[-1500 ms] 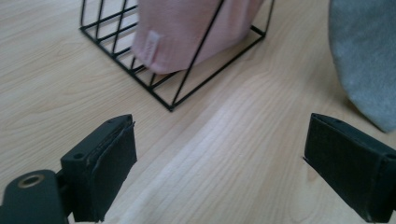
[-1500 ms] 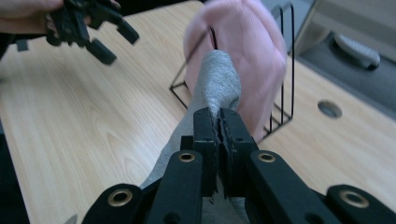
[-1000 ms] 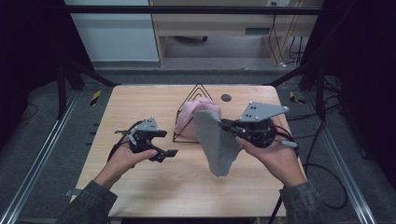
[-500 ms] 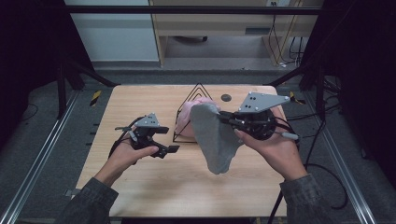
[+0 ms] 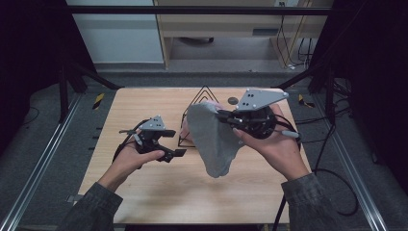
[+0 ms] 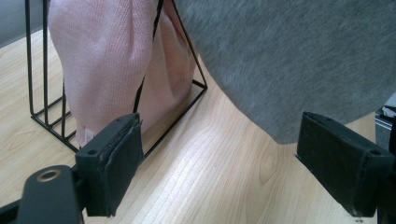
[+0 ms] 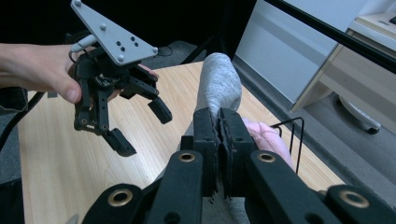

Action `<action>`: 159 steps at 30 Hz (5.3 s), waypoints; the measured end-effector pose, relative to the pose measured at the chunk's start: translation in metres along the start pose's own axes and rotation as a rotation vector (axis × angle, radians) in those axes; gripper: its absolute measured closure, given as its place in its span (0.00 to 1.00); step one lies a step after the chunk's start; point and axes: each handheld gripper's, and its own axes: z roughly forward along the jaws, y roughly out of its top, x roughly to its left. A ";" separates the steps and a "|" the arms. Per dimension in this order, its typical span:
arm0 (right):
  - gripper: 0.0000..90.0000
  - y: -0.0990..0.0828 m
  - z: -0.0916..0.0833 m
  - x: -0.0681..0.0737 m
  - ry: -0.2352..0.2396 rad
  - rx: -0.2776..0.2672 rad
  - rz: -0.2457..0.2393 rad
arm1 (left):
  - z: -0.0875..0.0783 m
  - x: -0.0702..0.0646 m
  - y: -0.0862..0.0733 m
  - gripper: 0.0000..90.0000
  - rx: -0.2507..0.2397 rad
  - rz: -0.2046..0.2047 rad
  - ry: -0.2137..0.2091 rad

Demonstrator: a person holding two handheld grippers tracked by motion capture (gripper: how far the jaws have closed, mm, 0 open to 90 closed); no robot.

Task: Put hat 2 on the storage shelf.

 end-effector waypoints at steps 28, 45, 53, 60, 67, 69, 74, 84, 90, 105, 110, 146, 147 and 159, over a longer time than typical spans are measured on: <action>0.96 0.003 0.011 0.007 0.030 -0.006 0.000 | 0.028 -0.006 0.011 0.46 -0.035 0.023 -0.108; 0.96 -0.024 0.002 -0.015 -0.034 0.026 0.069 | 0.035 -0.013 0.029 0.99 0.013 0.047 -0.050; 0.96 -0.027 -0.003 -0.032 -0.090 0.005 0.114 | 0.002 -0.007 0.062 0.99 0.021 0.068 0.021; 0.96 -0.017 -0.001 -0.049 -0.115 -0.037 0.158 | -0.022 0.002 0.096 0.99 0.036 0.107 0.081; 0.96 0.000 0.007 -0.077 -0.131 -0.094 0.214 | -0.037 0.021 0.133 0.99 0.013 0.097 0.140; 0.96 0.003 0.010 -0.084 -0.140 -0.093 0.219 | -0.039 0.026 0.140 0.99 0.008 0.097 0.153; 0.96 0.009 0.018 -0.101 -0.153 -0.112 0.247 | -0.038 0.036 0.153 0.99 0.014 0.098 0.184; 0.96 0.017 0.035 -0.132 -0.175 -0.127 0.287 | -0.033 0.060 0.170 0.99 -0.012 0.083 0.242; 0.96 0.021 0.037 -0.140 -0.188 -0.153 0.295 | -0.031 0.069 0.175 0.99 -0.042 0.066 0.265; 0.96 0.013 0.041 -0.161 -0.199 -0.201 0.359 | -0.019 0.077 0.195 0.99 -0.086 0.085 0.299; 0.96 0.013 0.041 -0.165 -0.203 -0.202 0.362 | -0.013 0.081 0.195 0.99 -0.091 0.072 0.298; 0.96 -0.004 0.075 -0.171 -0.200 -0.151 0.385 | 0.002 0.098 0.177 0.99 -0.089 0.048 0.301; 0.96 -0.005 0.076 -0.171 -0.200 -0.144 0.382 | 0.003 0.099 0.176 0.99 -0.093 0.043 0.302; 0.96 -0.021 0.091 -0.170 -0.198 -0.108 0.384 | 0.013 0.108 0.156 0.99 -0.090 0.012 0.309</action>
